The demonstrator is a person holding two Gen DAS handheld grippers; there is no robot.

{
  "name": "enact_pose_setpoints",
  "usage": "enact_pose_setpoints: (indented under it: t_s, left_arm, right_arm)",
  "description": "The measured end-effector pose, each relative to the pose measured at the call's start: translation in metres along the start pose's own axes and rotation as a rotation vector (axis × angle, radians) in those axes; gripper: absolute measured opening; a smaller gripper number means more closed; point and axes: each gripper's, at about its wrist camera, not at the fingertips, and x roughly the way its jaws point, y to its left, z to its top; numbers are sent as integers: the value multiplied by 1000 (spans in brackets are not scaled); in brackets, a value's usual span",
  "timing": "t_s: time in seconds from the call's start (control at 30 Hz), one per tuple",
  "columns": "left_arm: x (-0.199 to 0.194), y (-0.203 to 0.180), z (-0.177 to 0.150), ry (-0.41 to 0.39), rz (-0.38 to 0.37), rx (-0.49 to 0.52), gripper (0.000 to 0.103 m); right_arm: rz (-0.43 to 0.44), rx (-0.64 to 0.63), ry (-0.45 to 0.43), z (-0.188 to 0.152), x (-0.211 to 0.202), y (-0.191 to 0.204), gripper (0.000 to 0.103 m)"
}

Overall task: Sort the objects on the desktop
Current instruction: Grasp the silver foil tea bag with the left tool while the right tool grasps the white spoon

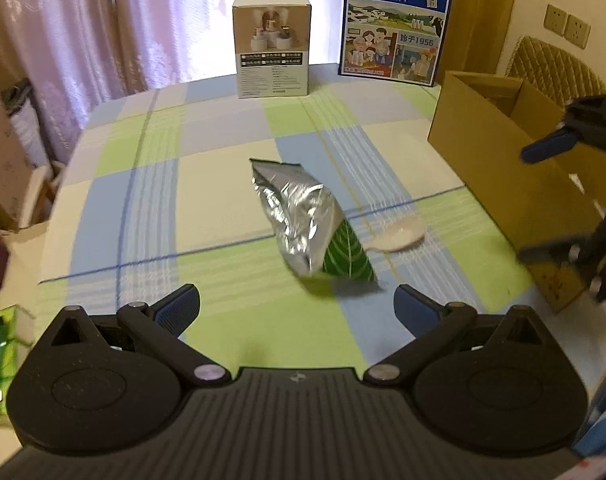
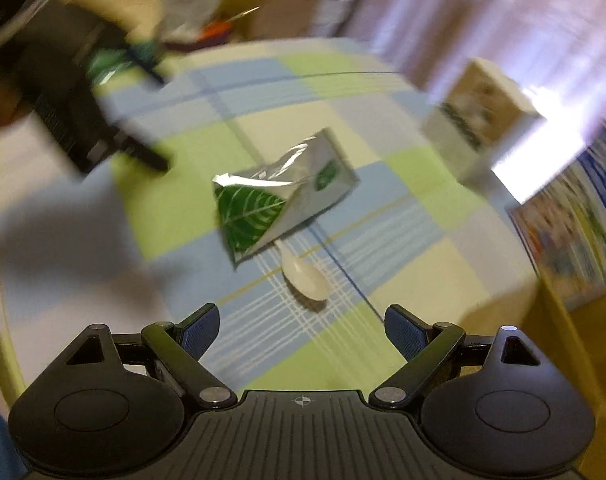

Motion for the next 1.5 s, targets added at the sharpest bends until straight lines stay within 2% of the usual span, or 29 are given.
enact_pose_setpoints:
  t_s: [0.07, 0.13, 0.27, 0.43, 0.63, 0.93, 1.03, 1.13, 1.2, 1.27, 1.5]
  left_arm:
    - [12, 4, 12, 13, -5, 23, 101]
    - [26, 1, 22, 33, -11, 92, 102]
    - [57, -3, 39, 81, -39, 167, 102]
    - [93, 5, 51, 137, -104, 124, 101]
    - [124, 10, 59, 177, -146, 97, 102]
    - [159, 14, 63, 257, -186, 101, 101]
    - [167, 19, 63, 280, -212, 78, 100]
    - [168, 21, 64, 295, -246, 73, 90]
    - [168, 20, 64, 304, -272, 77, 81]
    - [166, 19, 65, 308, -275, 92, 77]
    - [148, 18, 55, 329, -257, 159, 67]
  right_arm:
    - [21, -79, 17, 2, 13, -4, 87]
    - [47, -139, 39, 5, 27, -8, 87]
    - [89, -214, 67, 11, 53, -18, 87]
    - [138, -255, 95, 22, 82, -30, 85]
    - [187, -303, 126, 27, 103, -35, 80]
    - [229, -335, 170, 35, 128, -39, 69]
    - [245, -326, 184, 34, 133, -41, 62]
    - [263, -291, 187, 33, 135, -45, 56]
    - [286, -257, 197, 32, 134, -47, 42]
    - [300, -239, 201, 32, 133, -46, 31]
    - [293, -205, 246, 32, 124, -30, 30]
